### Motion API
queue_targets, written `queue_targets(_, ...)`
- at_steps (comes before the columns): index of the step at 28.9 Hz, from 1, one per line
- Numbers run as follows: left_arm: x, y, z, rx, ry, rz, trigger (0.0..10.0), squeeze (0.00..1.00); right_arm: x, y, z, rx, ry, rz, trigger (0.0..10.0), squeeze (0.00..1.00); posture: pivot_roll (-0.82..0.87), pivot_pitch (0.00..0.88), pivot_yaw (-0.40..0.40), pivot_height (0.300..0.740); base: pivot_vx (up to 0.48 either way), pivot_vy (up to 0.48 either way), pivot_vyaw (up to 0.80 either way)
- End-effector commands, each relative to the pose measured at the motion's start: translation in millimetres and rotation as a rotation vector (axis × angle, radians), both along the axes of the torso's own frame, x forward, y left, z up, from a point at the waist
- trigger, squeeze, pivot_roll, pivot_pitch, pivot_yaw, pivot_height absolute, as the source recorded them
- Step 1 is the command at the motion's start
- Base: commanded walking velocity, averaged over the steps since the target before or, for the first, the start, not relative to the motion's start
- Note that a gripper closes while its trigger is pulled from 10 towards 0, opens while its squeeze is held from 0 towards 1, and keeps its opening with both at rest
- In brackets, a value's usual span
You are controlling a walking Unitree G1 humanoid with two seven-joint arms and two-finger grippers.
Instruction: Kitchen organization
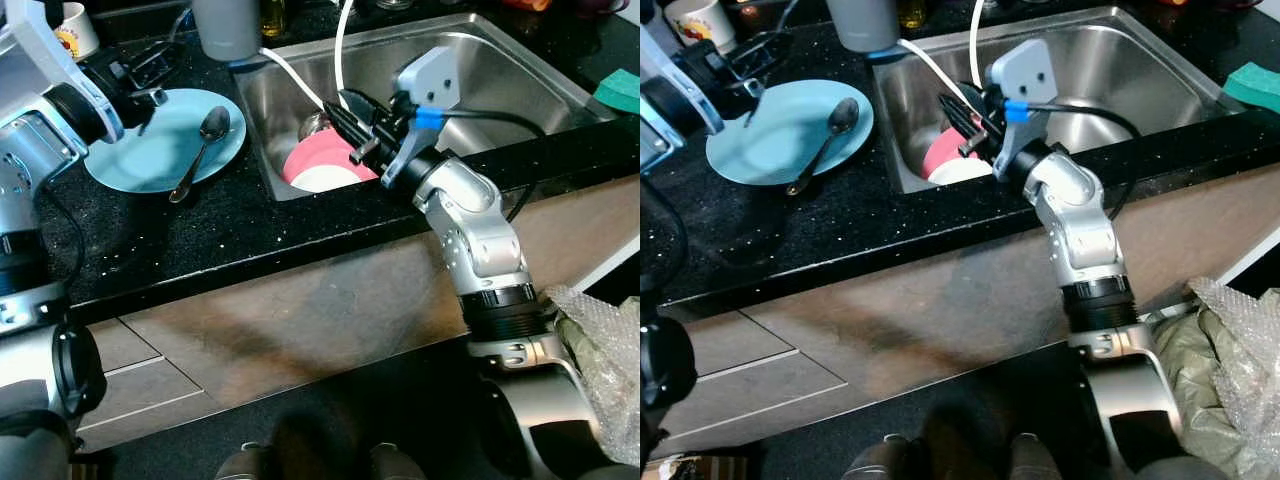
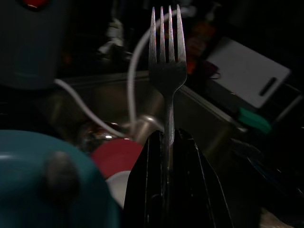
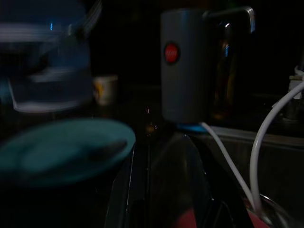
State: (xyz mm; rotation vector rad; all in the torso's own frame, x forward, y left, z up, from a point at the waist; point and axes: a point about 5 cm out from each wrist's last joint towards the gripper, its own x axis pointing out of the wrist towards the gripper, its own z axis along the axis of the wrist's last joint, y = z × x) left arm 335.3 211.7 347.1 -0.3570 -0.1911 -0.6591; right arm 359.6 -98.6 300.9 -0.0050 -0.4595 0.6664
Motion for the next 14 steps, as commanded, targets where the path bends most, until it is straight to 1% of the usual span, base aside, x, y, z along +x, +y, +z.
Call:
queue_targets(1, -2.5, -4.8, -7, 0.018, 0.015, -0.018, 0.0, 0.00, -3.4, 1.9, 7, 0.069, 0.008, 0.026, 10.0, 0.00, 0.05, 0.176, 0.056, 0.740, 0.000, 0.000, 0.00)
queue_targets(2, -3.3, -12.5, -13, 0.043, 0.026, -0.033, 0.0, 0.00, -5.8, 4.6, 8, 0.128, 0.032, 0.050, 10.0, 0.00, 0.05, 0.177, 0.055, 0.740, 0.000, 0.000, 0.00)
queue_targets(3, -4.0, -17.5, -18, 0.060, 0.033, -0.045, 0.0, 0.00, -7.5, 6.3, 8, 0.164, 0.047, 0.068, 10.0, 0.00, 0.05, 0.177, 0.055, 0.740, 0.000, 0.000, 0.00)
queue_targets(4, -6.2, -25.7, -23, 0.110, 0.034, -0.063, 0.0, 0.00, -10.2, 9.3, 8, 0.208, 0.069, 0.092, 10.0, 1.00, 0.05, 0.177, 0.055, 0.740, 0.000, 0.000, 0.00)
queue_targets(5, -6.2, -25.7, -23, 0.110, 0.034, -0.063, 0.0, 0.00, -10.2, 9.3, 8, 0.208, 0.069, 0.092, 10.0, 1.00, 0.05, 0.177, 0.055, 0.740, 0.000, 0.000, 0.00)
queue_targets(8, -11.6, -41.2, -32, 0.212, 0.020, -0.095, 0.0, 0.00, -16.2, 17.5, 7, 0.263, 0.116, 0.138, 10.0, 1.00, 0.05, 0.182, 0.058, 0.740, 0.000, 0.000, 0.00)
queue_targets(9, -11.7, -44.2, -35, 0.275, 0.000, -0.073, 0.0, 0.00, -18.2, 21.8, 7, 0.291, 0.144, 0.157, 10.0, 1.00, 0.05, 0.182, 0.058, 0.740, 0.000, 0.000, 0.00)
queue_targets(10, -11.7, -44.2, -35, 0.275, 0.000, -0.073, 0.0, 0.00, -18.2, 21.8, 7, 0.291, 0.144, 0.157, 10.0, 1.00, 0.05, 0.182, 0.058, 0.740, 0.000, 0.000, 0.00)
queue_targets(11, -12.0, -47.2, -39, 0.336, -0.019, -0.057, 0.0, 0.00, -20.1, 25.5, 7, 0.325, 0.174, 0.176, 10.0, 1.00, 0.05, 0.182, 0.058, 0.740, 0.000, 0.000, 0.00)
queue_targets(13, -13.2, -53.3, -42, 0.381, -0.050, -0.051, 0.0, 0.00, -22.9, 31.7, 9, 0.393, 0.229, 0.214, 10.0, 1.00, 0.05, 0.182, 0.060, 0.740, 0.000, 0.000, 0.00)
queue_targets(14, -14.0, -56.9, -42, 0.382, -0.061, -0.056, 0.0, 0.00, -23.9, 34.5, 10, 0.413, 0.250, 0.228, 10.0, 0.87, 0.05, 0.182, 0.061, 0.740, 0.000, 0.000, 0.00)
